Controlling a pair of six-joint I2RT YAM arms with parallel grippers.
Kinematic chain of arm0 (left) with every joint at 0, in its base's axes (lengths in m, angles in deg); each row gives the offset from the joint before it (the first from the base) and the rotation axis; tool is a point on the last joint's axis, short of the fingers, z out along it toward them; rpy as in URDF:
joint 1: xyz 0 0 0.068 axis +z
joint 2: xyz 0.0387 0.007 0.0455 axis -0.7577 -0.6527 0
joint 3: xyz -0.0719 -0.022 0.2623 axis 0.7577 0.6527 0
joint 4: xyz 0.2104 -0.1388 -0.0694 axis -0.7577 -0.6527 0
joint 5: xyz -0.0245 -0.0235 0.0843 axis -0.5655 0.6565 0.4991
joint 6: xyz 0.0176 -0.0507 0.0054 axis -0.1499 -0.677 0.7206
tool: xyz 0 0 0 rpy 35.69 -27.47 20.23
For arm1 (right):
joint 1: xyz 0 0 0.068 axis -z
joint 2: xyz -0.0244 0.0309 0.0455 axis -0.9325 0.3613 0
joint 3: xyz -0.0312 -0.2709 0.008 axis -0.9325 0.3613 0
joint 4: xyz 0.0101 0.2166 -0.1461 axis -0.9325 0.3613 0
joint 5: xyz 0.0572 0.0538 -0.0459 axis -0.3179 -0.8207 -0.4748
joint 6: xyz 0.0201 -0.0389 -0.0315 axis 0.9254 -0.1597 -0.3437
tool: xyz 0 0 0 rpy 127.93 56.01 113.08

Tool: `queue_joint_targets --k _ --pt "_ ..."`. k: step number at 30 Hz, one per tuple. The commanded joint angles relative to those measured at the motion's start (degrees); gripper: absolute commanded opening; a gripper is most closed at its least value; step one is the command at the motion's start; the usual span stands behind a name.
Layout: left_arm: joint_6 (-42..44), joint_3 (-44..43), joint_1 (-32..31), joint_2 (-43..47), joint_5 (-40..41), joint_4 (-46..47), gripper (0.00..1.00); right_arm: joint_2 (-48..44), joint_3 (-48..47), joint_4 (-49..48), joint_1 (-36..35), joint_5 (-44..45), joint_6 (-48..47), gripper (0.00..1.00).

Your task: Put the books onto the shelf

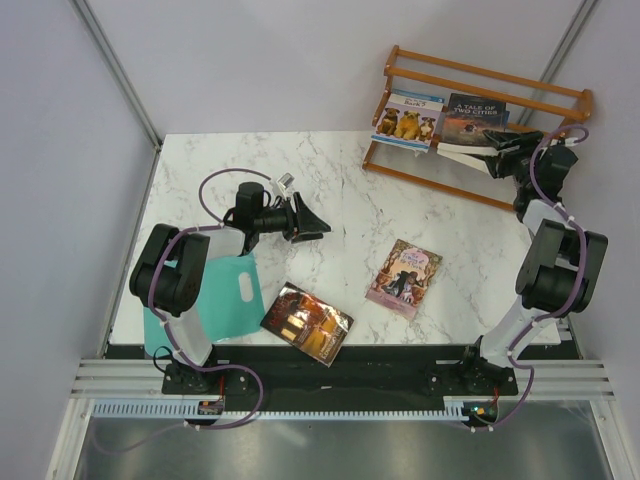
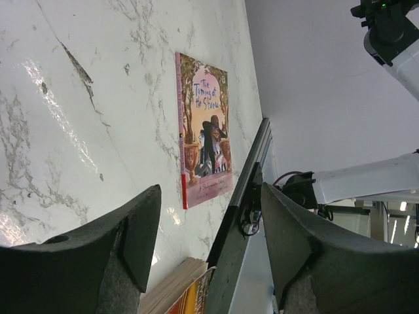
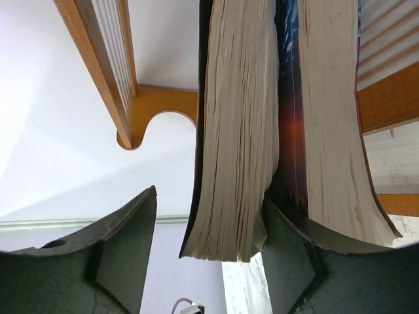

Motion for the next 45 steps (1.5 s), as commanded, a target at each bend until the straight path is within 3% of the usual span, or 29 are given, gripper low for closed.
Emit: queue_joint_targets --k 1,4,6,9,15,28,40,43,45 --pt "1.6 0.8 -0.2 2.9 -0.6 2.4 0.69 -3.7 0.1 0.5 0.5 0.0 -1.9 0.66" --pt "1.4 1.1 -0.1 3.0 -0.5 2.8 0.68 -4.4 1.5 0.0 0.6 0.7 -1.5 0.56" --pt "1.4 1.2 -0.1 3.1 -0.4 2.8 0.68 -5.1 2.6 -0.9 0.5 1.8 -1.0 0.37" --pt "1.2 1.4 -0.2 3.1 -0.6 3.2 0.68 -5.4 3.8 -2.0 0.5 2.6 -0.7 0.21" --pt "1.2 1.6 -0.1 3.3 -0.6 3.3 0.68 -6.4 5.3 -3.1 0.6 4.6 -0.4 0.11" --pt "1.0 1.4 -0.2 3.0 -0.7 3.3 0.68 -2.0 0.7 -2.2 0.5 4.1 0.5 0.11" --pt "1.1 1.0 -0.1 2.7 -1.0 3.1 0.68 1.0 -1.6 -1.4 0.6 1.6 1.2 0.18" --pt "1.1 0.8 -0.2 2.6 -1.0 3.1 0.68 0.4 -0.6 -1.2 0.5 1.1 0.8 0.22" --pt "1.1 0.8 -0.2 2.5 -0.9 3.0 0.68 0.0 -0.1 -1.3 0.6 0.5 0.8 0.34"
